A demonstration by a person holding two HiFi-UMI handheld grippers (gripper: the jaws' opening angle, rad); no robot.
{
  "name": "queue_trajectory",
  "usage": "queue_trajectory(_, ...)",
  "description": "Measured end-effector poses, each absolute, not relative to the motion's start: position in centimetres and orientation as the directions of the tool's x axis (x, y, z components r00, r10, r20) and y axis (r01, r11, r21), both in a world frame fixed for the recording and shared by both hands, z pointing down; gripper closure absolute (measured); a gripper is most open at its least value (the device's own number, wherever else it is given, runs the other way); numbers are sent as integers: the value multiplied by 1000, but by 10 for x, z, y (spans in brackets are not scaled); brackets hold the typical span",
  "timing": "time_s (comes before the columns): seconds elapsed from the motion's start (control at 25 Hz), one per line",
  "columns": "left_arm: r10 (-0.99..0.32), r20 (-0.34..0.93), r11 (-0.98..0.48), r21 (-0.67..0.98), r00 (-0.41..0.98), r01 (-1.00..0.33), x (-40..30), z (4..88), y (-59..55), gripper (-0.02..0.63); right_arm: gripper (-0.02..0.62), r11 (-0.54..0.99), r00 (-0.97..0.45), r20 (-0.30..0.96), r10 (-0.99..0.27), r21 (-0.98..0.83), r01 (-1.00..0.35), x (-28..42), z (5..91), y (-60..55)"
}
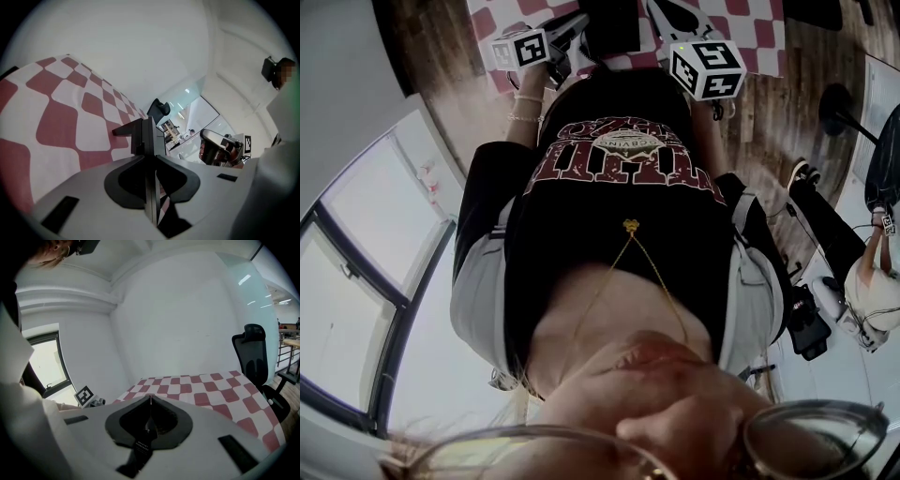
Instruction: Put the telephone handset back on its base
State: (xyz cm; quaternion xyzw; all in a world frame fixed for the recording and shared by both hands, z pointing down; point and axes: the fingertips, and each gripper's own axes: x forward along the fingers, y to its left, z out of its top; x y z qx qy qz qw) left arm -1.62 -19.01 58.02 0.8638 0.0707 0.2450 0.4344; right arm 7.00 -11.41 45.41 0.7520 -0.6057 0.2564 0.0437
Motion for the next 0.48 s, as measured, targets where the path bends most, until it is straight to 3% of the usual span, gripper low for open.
queue_trajectory(0.12,347,297,-549,833,889,-64,-18,593,-191,528,574,-261,133,442,-887,-243,-934,70,456,-117)
queue_trajectory(0.48,363,280,-544,838,889,-42,-16,588,-191,526,574,-277,149,453,-879,-231,-933,71,456,-121)
